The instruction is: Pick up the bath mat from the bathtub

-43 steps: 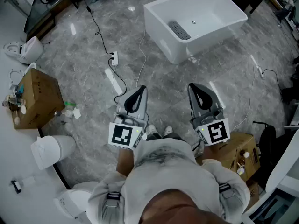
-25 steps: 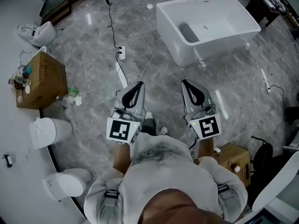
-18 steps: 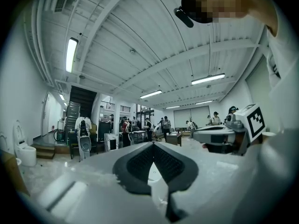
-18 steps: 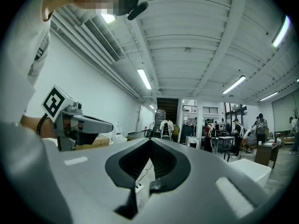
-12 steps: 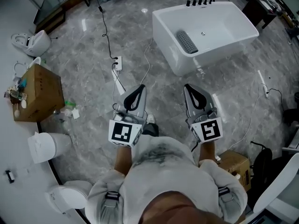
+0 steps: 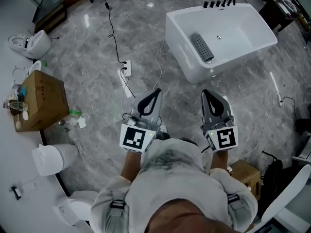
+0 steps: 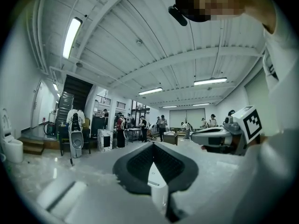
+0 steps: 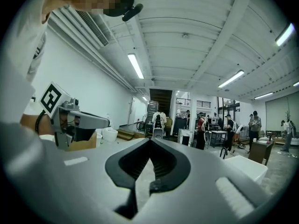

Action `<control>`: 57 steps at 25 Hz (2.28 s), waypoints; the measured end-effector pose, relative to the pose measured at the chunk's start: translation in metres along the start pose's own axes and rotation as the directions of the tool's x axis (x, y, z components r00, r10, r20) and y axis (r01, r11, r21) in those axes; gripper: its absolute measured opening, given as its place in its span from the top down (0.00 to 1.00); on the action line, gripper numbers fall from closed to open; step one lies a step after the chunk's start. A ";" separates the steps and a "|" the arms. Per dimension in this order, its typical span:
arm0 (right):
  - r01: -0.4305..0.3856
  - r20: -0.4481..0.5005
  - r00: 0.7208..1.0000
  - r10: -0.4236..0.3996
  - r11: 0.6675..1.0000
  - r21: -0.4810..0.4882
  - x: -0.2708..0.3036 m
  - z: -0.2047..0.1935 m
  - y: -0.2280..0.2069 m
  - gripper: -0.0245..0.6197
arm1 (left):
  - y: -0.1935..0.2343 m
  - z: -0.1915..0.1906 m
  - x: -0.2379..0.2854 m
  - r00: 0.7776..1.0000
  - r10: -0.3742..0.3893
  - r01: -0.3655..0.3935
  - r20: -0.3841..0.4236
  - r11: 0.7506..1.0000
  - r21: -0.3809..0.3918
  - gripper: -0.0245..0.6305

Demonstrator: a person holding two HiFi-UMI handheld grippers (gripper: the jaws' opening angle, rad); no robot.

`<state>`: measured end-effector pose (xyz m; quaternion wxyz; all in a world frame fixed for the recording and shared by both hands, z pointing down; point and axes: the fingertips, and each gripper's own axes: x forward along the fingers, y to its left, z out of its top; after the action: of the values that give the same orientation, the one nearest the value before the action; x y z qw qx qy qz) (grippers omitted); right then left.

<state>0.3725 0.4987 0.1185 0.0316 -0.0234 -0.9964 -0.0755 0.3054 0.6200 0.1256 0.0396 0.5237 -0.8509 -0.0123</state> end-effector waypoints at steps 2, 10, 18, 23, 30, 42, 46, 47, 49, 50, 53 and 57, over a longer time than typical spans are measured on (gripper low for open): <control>0.001 -0.005 1.000 -0.001 1.000 -0.002 0.021 0.000 0.001 0.96 | 0.018 -0.002 0.006 1.000 0.004 -0.005 -0.004 1.000 -0.017 0.96; -0.016 -0.035 0.999 0.017 1.000 0.004 0.083 -0.010 -0.018 0.96 | 0.066 -0.011 0.046 0.999 0.020 -0.021 -0.035 0.999 -0.032 0.96; -0.055 -0.028 0.998 0.056 0.998 0.032 0.148 -0.021 -0.071 0.96 | 0.099 -0.013 0.118 0.996 0.054 -0.055 -0.068 0.998 -0.020 0.96; -0.100 -0.004 0.995 0.101 0.994 0.035 0.192 -0.016 -0.111 0.96 | 0.116 0.001 0.172 0.995 0.078 -0.078 -0.068 0.997 0.000 0.96; -0.109 0.018 0.994 0.109 0.994 0.010 0.235 -0.013 -0.177 0.96 | 0.132 0.015 0.243 0.996 0.078 -0.075 -0.043 0.995 0.070 0.96; -0.022 -0.010 1.000 0.022 0.999 0.040 0.299 -0.025 -0.252 0.96 | 0.172 0.022 0.348 0.997 0.020 -0.019 -0.068 1.000 0.021 0.96; 0.050 -0.033 0.998 -0.049 0.998 0.032 0.324 -0.030 -0.268 0.96 | 0.194 0.019 0.382 0.997 -0.053 0.054 -0.059 0.998 0.027 0.96; 0.075 -0.041 0.996 -0.073 0.997 0.031 0.331 -0.030 -0.273 0.96 | 0.200 0.019 0.391 0.995 -0.079 0.081 -0.057 0.996 0.028 0.96; 0.125 -0.054 0.991 -0.123 0.992 0.031 0.346 -0.029 -0.281 0.96 | 0.213 0.021 0.412 0.989 -0.131 0.133 -0.067 0.991 0.019 0.96; 0.151 -0.061 0.987 -0.149 0.988 0.031 0.354 -0.028 -0.287 0.96 | 0.220 0.024 0.424 0.985 -0.159 0.160 -0.072 0.987 0.016 0.96; 0.232 -0.082 0.970 -0.229 0.972 0.029 0.378 -0.023 -0.303 0.96 | 0.240 0.031 0.459 0.967 -0.242 0.244 -0.077 0.970 0.020 0.96; 0.346 -0.114 0.933 -0.340 0.938 0.034 0.397 -0.026 -0.322 0.96 | 0.260 0.032 0.497 0.938 -0.335 0.338 -0.094 0.941 0.021 0.96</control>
<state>-0.0382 0.1935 0.1231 0.0716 0.1557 -0.9837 -0.0544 -0.1518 0.2934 0.1371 0.0654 0.6621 -0.7463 0.0202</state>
